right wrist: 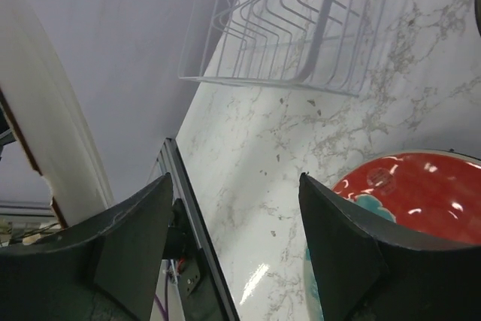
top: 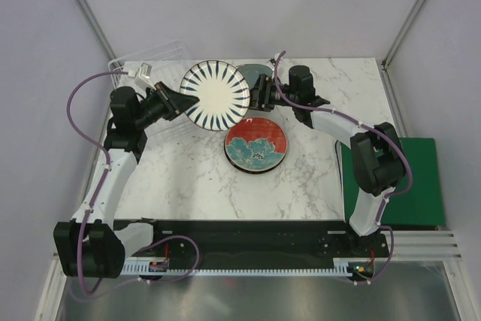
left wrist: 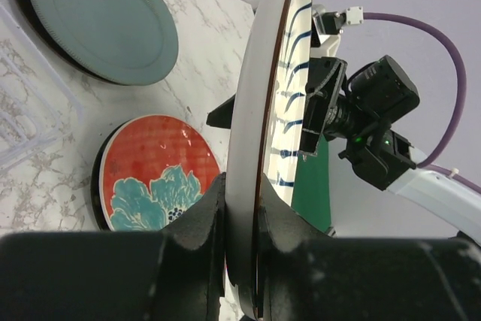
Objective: Unload the plates from the dish rack
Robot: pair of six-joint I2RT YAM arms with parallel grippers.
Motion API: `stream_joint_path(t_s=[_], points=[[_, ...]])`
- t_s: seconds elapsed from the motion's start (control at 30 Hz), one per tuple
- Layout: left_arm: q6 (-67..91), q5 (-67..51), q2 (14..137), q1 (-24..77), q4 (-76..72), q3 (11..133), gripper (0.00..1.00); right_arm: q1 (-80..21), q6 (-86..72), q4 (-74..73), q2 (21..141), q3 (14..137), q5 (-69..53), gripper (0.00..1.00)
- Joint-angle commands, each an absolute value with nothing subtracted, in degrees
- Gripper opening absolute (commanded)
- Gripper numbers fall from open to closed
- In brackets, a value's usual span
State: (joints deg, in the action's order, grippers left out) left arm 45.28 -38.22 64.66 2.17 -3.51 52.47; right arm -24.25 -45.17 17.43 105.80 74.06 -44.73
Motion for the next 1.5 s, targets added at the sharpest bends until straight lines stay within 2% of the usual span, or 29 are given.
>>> stream_joint_path(t_s=[0.0,0.2,0.67,1.47], points=[[46.23,-35.25,63.19,2.81,-7.82,53.26,0.02,-24.87,-37.89,12.14,99.32,74.27,-39.56,0.76],[45.00,-32.78,63.46,2.81,-6.50,53.26,0.02,-24.70,-34.55,8.00,94.57,74.36,-33.67,0.77],[43.59,-31.38,65.21,3.51,-5.45,52.65,0.02,-24.61,-35.77,8.08,90.70,74.09,-36.38,0.77],[45.09,-31.37,65.39,8.43,-8.52,53.09,0.02,-24.79,-40.34,15.81,100.02,72.77,-41.04,0.76]])
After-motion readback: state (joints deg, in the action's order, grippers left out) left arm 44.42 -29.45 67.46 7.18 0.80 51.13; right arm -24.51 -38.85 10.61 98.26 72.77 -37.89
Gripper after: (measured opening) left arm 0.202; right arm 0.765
